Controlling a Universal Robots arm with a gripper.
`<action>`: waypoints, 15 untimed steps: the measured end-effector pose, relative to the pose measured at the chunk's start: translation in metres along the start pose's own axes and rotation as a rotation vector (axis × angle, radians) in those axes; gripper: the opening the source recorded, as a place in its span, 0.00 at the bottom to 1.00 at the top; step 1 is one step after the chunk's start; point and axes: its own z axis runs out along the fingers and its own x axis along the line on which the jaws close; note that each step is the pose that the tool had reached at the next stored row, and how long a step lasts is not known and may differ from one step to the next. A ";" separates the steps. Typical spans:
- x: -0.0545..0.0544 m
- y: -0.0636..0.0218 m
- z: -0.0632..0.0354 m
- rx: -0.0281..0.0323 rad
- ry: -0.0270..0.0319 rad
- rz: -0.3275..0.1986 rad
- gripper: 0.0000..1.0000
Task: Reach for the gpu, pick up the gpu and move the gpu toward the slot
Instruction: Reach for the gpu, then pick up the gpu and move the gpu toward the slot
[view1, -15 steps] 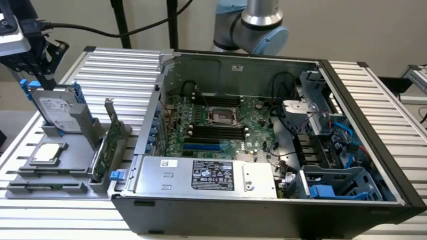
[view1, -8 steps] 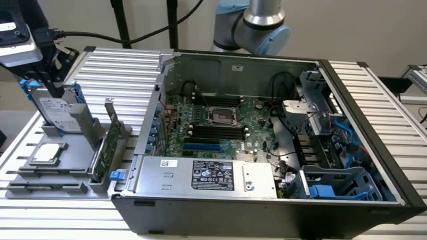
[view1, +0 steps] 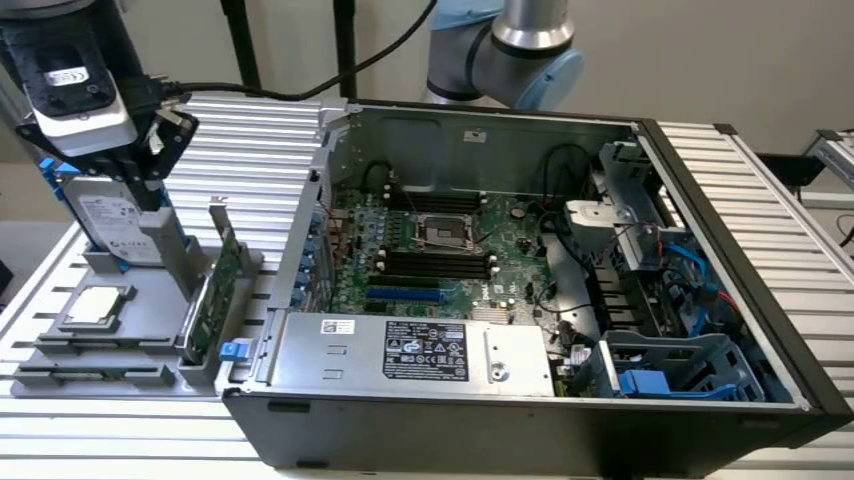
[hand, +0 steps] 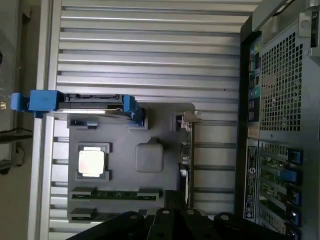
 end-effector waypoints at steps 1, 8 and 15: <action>-0.004 -0.0019 0.0009 0.0000 0.0000 0.000 0.11; -0.023 -0.0104 0.0056 -0.0001 0.0012 0.000 0.11; -0.023 -0.0104 0.0055 0.0000 0.0015 0.000 0.11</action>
